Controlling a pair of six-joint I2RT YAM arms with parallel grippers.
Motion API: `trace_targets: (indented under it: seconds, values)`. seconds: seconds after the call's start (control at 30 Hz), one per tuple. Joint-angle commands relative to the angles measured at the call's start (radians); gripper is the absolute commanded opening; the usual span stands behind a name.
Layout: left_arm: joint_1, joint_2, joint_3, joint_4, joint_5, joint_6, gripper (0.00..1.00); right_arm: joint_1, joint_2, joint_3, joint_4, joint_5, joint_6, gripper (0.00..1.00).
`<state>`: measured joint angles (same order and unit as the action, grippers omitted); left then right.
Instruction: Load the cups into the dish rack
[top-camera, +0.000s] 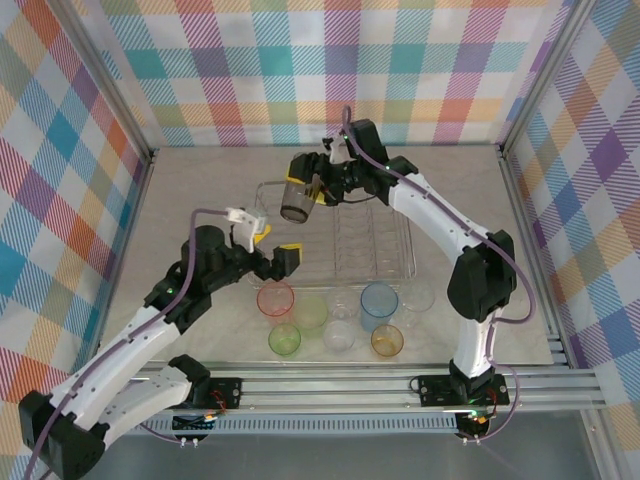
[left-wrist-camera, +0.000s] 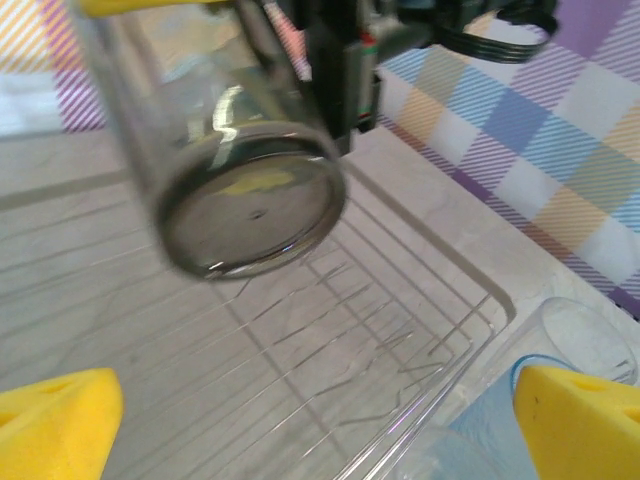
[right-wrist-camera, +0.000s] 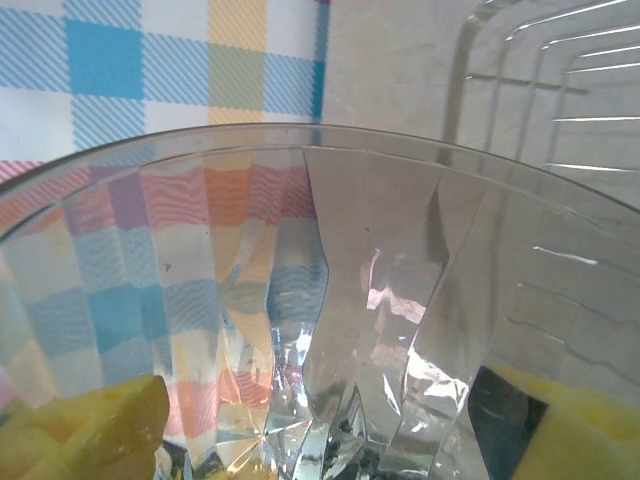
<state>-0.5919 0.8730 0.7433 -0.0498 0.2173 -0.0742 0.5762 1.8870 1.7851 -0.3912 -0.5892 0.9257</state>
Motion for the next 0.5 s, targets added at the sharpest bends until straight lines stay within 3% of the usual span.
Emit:
trace_targets:
  seconds: [0.0,0.1,0.23,0.47]
  values:
    - [-0.081,0.045,0.001,0.221,-0.066,0.086,0.99,-0.006,-0.064,-0.036,0.108,-0.058,0.071,0.43]
    - [-0.14,0.104,-0.036,0.362,-0.143,0.142,0.99,-0.01,-0.084,-0.059,0.125,-0.065,0.08,0.43]
    - [-0.158,0.171,-0.079,0.551,-0.238,0.117,0.99,-0.014,-0.106,-0.076,0.125,-0.068,0.077,0.43]
    - [-0.181,0.25,-0.099,0.717,-0.367,0.1,0.96,-0.024,-0.124,-0.085,0.107,-0.081,0.061,0.43]
